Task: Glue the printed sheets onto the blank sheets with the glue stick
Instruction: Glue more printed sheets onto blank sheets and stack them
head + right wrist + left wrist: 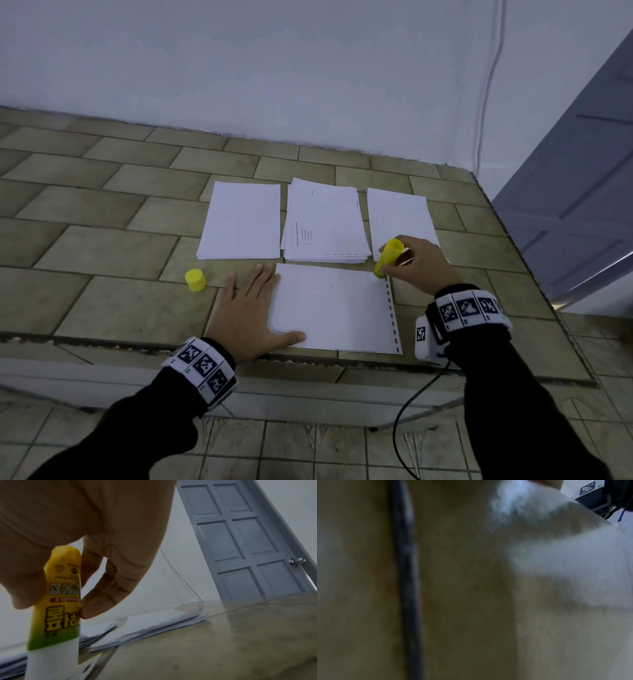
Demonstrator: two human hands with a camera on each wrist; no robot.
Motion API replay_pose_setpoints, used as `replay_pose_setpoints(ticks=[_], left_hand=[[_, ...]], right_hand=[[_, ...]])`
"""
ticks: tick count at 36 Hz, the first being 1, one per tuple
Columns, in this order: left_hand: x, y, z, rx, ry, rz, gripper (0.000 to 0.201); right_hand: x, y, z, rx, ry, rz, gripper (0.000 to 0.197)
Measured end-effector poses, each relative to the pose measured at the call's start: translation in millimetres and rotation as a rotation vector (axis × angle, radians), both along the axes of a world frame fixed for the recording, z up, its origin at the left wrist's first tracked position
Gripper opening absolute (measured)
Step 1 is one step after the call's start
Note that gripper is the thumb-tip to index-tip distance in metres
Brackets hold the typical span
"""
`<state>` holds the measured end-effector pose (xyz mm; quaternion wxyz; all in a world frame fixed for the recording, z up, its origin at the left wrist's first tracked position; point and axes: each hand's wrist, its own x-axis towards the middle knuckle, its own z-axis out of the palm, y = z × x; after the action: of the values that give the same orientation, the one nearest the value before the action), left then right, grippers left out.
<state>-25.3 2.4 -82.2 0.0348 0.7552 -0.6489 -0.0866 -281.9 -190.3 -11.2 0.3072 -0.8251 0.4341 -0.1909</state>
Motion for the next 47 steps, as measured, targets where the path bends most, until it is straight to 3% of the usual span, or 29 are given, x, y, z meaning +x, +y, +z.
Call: replay_pose_setpoints(ticks=[5,11,13,17,21,24,34,37,39,43,47], left_hand=[[1.2,0.1,-1.8,0.002,-0.004,0.004,0.135],[1.3,0.8,0.7,0.024,-0.013,0.010,0.138],[0.6,0.3,1.1,0.022,-0.007,0.008,0.139],[-0.6,-0.8,1.8,0.027,-0.017,-0.002,0.138],[0.4,-1.7,1.3,0.037,-0.025,0.002,0.137],[-0.1,-0.8,1.0,0.041,-0.022,0.002,0.137],[0.0,-0.6,0.6,0.036,-0.032,0.000,0.136],[-0.4,-0.6,-0.9,0.024,-0.022,-0.005,0.137],[-0.1,-0.4,-1.5,0.013,-0.004,-0.008,0.137],[1.3,-0.2,-2.8,-0.018,-0.005,-0.001,0.137],[-0.1,0.4,-0.1,0.027,-0.017,0.009,0.141]], right_hand=[[-13.5,6.2,4.9,-0.071,0.117,-0.082,0.037],[-29.3,17.2,3.6,-0.176,0.585,-0.049,0.035],[-29.9,21.4,0.1,-0.158,0.649,-0.034,0.027],[-39.4,24.1,-2.4,-0.111,0.554,-0.091,0.025],[-53.2,18.0,1.9,-0.095,0.318,-0.264,0.025],[-64.1,9.8,1.8,-0.084,0.238,-0.406,0.031],[-71.1,3.4,-5.6,0.056,0.175,-0.559,0.039],[-70.2,13.2,-5.9,0.142,0.260,-0.612,0.034],[-66.1,24.3,-5.8,0.216,0.350,-0.602,0.045],[-37.4,44.3,2.1,0.222,0.471,-0.446,0.046],[0.6,45.9,11.2,0.103,0.377,-0.275,0.027]])
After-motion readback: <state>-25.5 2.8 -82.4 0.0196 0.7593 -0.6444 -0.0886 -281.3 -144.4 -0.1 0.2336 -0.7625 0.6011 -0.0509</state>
